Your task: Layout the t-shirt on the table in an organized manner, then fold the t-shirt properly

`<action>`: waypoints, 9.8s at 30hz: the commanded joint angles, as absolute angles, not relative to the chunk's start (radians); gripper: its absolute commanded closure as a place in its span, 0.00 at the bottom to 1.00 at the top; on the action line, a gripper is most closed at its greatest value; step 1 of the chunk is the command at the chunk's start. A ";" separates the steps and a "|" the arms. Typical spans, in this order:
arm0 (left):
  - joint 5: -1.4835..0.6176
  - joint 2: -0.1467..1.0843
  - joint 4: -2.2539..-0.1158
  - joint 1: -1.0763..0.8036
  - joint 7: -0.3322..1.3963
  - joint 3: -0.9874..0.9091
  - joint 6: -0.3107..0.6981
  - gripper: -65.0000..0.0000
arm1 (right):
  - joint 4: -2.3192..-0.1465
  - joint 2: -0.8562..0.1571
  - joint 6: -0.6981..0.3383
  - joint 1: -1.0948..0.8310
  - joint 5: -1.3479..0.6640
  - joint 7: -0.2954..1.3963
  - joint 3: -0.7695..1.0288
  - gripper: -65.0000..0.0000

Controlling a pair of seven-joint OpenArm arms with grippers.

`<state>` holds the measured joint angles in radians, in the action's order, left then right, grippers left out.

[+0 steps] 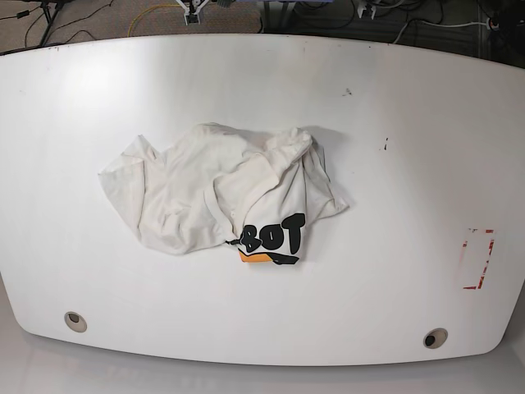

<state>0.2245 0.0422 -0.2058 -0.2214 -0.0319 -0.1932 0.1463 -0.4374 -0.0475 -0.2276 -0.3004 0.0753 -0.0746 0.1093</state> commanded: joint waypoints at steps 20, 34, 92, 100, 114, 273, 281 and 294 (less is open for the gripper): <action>0.223 0.041 -0.216 -0.228 -0.032 -0.192 0.146 0.77 | -0.443 -0.051 -0.229 -0.311 0.076 -0.084 0.114 0.69; 0.221 0.041 -0.241 -0.234 -0.031 -0.194 0.150 0.77 | -0.450 -0.050 -0.229 -0.312 0.077 -0.077 0.114 0.69; 0.216 0.051 -0.239 -0.278 -0.269 -0.194 0.150 0.77 | -0.605 -0.050 -0.231 -0.383 0.073 -0.099 0.110 0.70; 0.216 0.051 -0.251 -0.315 -0.282 -0.194 0.150 0.78 | -0.780 -0.047 -0.226 -0.498 0.065 -0.093 0.110 0.70; 0.216 0.044 -0.613 -0.558 -0.278 -0.193 0.150 0.78 | -1.115 -0.016 -0.231 -0.739 0.062 -0.047 0.111 0.70; -0.176 0.257 -1.975 -0.771 -0.007 -0.166 0.151 0.46 | -0.974 -0.208 -0.320 0.397 0.062 0.300 0.288 0.38; -0.176 0.257 -1.975 -0.771 -0.007 -0.166 0.151 0.46 | -0.946 -0.183 -0.320 0.390 0.062 0.297 0.283 0.38; -0.176 0.257 -1.975 -0.769 -0.005 -0.166 0.151 0.46 | -0.943 -0.165 -0.320 0.371 0.062 0.297 0.282 0.52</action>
<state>-0.1703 0.2523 -1.9606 -0.7620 0.0151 -0.1635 0.1562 -0.9283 -0.1528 -0.3183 0.3508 0.0666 0.2955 0.2798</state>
